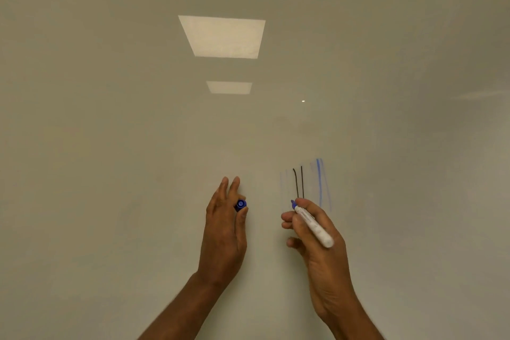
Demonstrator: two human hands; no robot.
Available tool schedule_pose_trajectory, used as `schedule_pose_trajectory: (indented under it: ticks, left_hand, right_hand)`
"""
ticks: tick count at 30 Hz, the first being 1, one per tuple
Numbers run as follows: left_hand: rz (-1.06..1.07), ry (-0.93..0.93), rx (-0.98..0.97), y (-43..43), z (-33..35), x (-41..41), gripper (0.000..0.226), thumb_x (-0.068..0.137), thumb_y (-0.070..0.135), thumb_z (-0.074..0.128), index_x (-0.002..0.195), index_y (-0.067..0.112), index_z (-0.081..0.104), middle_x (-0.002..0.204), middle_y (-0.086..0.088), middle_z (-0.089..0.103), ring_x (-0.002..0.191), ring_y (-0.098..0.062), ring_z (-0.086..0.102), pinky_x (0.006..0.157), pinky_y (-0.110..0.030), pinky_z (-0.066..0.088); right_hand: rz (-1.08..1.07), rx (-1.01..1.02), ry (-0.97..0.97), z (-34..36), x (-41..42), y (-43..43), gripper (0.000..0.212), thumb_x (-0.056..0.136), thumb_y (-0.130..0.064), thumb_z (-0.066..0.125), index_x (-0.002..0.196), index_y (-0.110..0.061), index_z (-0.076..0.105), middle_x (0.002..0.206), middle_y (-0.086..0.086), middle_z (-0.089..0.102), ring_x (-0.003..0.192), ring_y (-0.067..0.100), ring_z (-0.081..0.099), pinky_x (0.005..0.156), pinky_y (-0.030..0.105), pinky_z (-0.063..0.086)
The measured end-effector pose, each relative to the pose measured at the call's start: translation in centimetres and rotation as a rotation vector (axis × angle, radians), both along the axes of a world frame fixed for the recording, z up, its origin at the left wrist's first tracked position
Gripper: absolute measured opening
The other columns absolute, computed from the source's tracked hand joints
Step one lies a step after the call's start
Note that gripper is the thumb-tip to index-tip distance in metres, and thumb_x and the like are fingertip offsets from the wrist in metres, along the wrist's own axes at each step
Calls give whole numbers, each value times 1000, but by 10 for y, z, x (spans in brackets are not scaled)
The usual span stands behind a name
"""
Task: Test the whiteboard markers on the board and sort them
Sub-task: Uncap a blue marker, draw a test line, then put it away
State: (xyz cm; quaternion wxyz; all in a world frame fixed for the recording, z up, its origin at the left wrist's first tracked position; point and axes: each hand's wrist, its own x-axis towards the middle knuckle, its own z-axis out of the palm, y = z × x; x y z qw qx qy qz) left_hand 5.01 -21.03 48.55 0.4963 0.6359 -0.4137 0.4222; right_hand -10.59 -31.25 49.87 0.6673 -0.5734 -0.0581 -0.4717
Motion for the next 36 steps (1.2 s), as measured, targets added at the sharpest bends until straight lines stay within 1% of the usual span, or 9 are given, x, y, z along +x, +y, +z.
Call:
schedule_pose_trajectory:
  ticks: [3,6,8,13,17,26,30,34,36]
  left_hand:
    - [12,-39,5,-11,4,8,54,107,37,33,159,22,27,168,5,21,156,-9,13,122,-14,9]
    - [50,-86,8,-20,5,21,53,108,38,33,159,22,29,167,5,21,157,-14,13,124,-17,9]
    - [91,-108,1,-25,3,29,54,109,43,30,160,24,25,167,4,21,156,-16,14,125,-20,10]
    - [179,-222,-21,-29,2,34,53,109,39,33,158,21,26,165,3,24,156,-18,18,126,-28,16]
    - [241,-311,-43,-30,5,29,51,107,31,38,155,14,31,165,7,20,156,-10,12,126,-31,17]
    - [277,-363,-37,-31,6,28,46,103,21,46,146,4,47,157,-6,41,155,-13,21,125,-37,24]
    - [288,-377,-39,-30,7,27,48,104,21,46,148,4,43,158,-5,38,155,-12,22,125,-38,24]
    - [294,-361,-20,-30,6,28,45,105,22,44,144,1,51,157,-8,43,153,-17,28,124,-42,27]
    - [299,-354,-15,-30,6,27,44,106,23,43,143,0,53,157,-8,44,153,-17,27,123,-43,28]
  right_hand:
    - [-190,-101,-37,5,12,2,36,92,-49,55,113,-23,69,95,0,75,94,15,69,81,31,54]
    - [-330,-146,-99,12,21,4,31,93,-37,51,104,-18,73,93,-6,75,96,7,67,87,16,51]
    - [-397,-191,-131,15,30,1,23,92,-31,56,100,-14,69,94,-4,73,92,6,67,78,10,50]
    - [-584,-335,-151,12,54,-17,19,90,-38,63,107,-33,59,97,-6,67,87,18,65,75,38,60]
    - [-644,-425,-191,17,60,-21,23,87,-51,57,107,-60,51,100,-16,63,92,15,64,79,35,58]
    - [-679,-424,-108,-12,67,-34,44,81,-54,52,110,-22,61,100,-1,64,91,15,61,81,36,56]
    - [-700,-431,-85,-35,62,-39,33,80,-55,54,107,-36,57,96,-11,64,86,13,62,77,34,54]
    - [-713,-441,-56,-49,59,-42,51,79,-78,45,100,-33,56,91,2,66,71,11,56,70,32,51]
    - [-709,-435,-44,-48,54,-41,41,78,-70,51,98,-35,59,92,1,68,76,13,59,72,32,53]
